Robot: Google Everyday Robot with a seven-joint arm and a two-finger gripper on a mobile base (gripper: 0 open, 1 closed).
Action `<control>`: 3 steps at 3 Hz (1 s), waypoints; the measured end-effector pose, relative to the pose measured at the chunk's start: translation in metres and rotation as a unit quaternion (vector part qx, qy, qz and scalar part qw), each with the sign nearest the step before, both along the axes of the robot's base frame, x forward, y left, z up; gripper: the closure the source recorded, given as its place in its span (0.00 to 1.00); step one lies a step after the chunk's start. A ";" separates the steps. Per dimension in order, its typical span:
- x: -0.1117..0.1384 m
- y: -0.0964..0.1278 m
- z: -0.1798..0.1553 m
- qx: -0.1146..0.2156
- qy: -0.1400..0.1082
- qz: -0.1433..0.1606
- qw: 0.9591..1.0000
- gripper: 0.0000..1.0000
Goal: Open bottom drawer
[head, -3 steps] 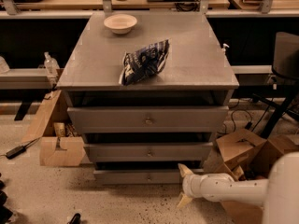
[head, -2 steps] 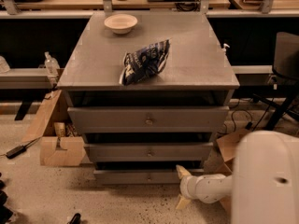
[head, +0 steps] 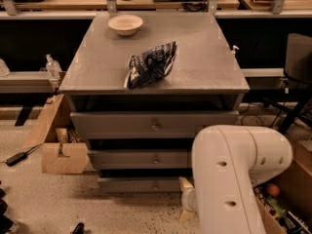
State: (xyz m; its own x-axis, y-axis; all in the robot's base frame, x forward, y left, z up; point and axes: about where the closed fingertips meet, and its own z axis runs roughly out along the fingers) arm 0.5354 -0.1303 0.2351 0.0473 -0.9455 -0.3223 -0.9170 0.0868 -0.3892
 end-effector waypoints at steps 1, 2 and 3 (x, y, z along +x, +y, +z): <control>0.009 0.006 -0.015 -0.012 -0.009 -0.011 1.000 0.00; 0.026 0.004 -0.024 -0.046 -0.020 -0.020 0.999 0.00; 0.044 -0.003 -0.031 -0.067 -0.021 -0.024 0.997 0.00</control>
Offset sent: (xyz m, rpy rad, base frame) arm 0.0407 0.0040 -0.0271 -0.1473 -0.0632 -0.0589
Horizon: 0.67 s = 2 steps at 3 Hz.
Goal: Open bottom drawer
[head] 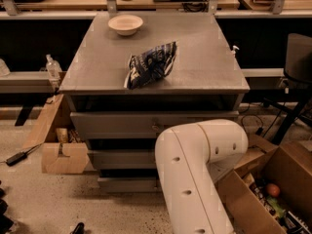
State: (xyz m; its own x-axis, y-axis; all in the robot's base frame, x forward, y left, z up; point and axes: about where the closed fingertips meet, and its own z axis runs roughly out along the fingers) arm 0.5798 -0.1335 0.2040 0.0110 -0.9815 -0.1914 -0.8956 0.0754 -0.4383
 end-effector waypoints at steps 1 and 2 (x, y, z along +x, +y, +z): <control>0.016 -0.007 -0.009 -0.033 0.005 -0.004 0.999 0.00; 0.028 -0.012 -0.018 -0.059 0.013 -0.008 0.998 0.00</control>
Offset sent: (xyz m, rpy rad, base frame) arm 0.0447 -0.0209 -0.0269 -0.1859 0.0490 -0.0273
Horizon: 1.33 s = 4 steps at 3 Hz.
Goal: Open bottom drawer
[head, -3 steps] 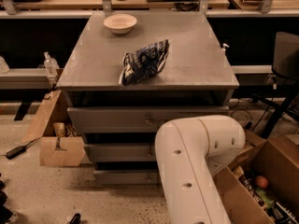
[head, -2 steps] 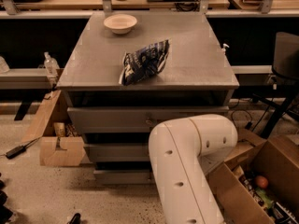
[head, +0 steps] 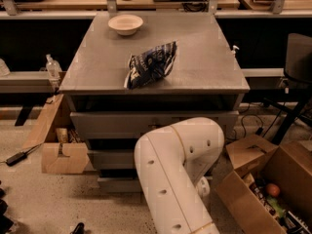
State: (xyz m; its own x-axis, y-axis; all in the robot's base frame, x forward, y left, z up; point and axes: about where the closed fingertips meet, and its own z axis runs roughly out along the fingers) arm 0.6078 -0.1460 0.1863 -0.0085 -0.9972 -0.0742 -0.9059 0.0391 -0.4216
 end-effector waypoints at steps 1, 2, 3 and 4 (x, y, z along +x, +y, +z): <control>0.009 -0.005 -0.004 -0.017 0.006 -0.004 1.000 0.00; 0.015 -0.008 -0.007 -0.027 0.014 -0.006 1.000 0.00; 0.023 -0.009 -0.012 -0.026 0.034 -0.005 0.999 0.00; 0.025 -0.008 -0.021 -0.017 0.066 -0.001 0.998 0.07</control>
Offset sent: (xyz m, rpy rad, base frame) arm 0.0249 -0.0123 -0.0084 -0.0784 0.0476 -0.0161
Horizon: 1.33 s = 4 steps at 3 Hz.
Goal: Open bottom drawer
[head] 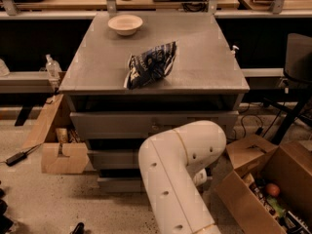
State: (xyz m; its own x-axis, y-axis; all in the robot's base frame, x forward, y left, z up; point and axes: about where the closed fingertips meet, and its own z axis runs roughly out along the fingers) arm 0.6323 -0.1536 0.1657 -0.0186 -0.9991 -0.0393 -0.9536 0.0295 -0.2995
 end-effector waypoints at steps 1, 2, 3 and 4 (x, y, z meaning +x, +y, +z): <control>-0.004 0.004 -0.010 0.016 0.030 -0.001 0.999 0.26; -0.018 0.002 -0.010 0.027 0.048 -0.015 0.998 0.49; -0.030 0.001 0.009 0.039 0.049 -0.043 0.997 0.73; -0.065 -0.004 0.017 0.045 0.071 -0.065 0.994 0.96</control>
Offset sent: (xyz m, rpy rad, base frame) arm -0.0400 -0.0031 -0.0092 0.0788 0.1475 -0.0651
